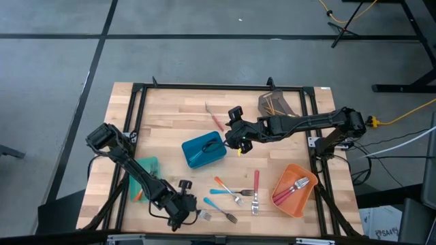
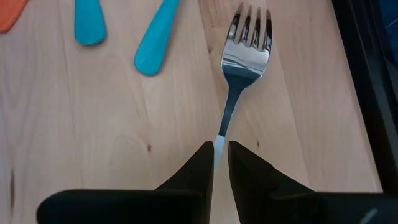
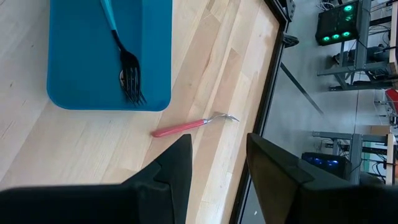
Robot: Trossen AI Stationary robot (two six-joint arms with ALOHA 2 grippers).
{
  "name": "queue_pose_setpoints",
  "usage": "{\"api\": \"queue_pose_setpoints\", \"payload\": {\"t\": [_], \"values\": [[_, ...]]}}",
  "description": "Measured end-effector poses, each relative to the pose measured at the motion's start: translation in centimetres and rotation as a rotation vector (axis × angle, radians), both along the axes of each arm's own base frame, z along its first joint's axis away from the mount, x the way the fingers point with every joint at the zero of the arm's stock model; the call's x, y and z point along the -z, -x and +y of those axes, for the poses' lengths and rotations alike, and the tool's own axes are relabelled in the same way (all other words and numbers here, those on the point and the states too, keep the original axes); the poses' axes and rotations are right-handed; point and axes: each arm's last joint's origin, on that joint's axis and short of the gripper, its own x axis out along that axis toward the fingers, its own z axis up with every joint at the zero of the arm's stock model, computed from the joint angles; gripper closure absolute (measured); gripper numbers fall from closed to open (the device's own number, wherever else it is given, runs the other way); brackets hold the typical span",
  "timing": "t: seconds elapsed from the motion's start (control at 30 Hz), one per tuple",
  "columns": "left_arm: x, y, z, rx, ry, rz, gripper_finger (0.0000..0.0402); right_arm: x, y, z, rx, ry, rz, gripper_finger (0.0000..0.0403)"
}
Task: Sort silverware by color (type)
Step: Put the left orange fork into the light blue bin
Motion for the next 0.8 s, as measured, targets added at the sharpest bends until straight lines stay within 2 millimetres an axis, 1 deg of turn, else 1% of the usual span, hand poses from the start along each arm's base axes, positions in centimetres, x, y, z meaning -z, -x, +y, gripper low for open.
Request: {"api": "queue_pose_setpoints", "payload": {"t": [0.1,0.5,0.67,0.8], "values": [[0.2,0.0,0.0,-0.001,-0.008,0.008,0.0360,0.0,0.0,0.0,0.000,0.000,0.000,0.0258],[2.4,-0.3,-0.1,0.005,-0.052,0.051,0.0360,0.0,0.0,0.0,-0.001,0.000,0.000,0.0258],[2.4,-0.3,-0.1,0.018,-0.073,0.040,0.0361,0.0,0.0,0.0,-0.002,0.000,0.001,0.0258],[2.4,-0.3,-0.1,0.015,-0.072,0.037,0.0375,0.0,0.0,0.0,-0.002,-0.001,0.000,0.0258]]}}
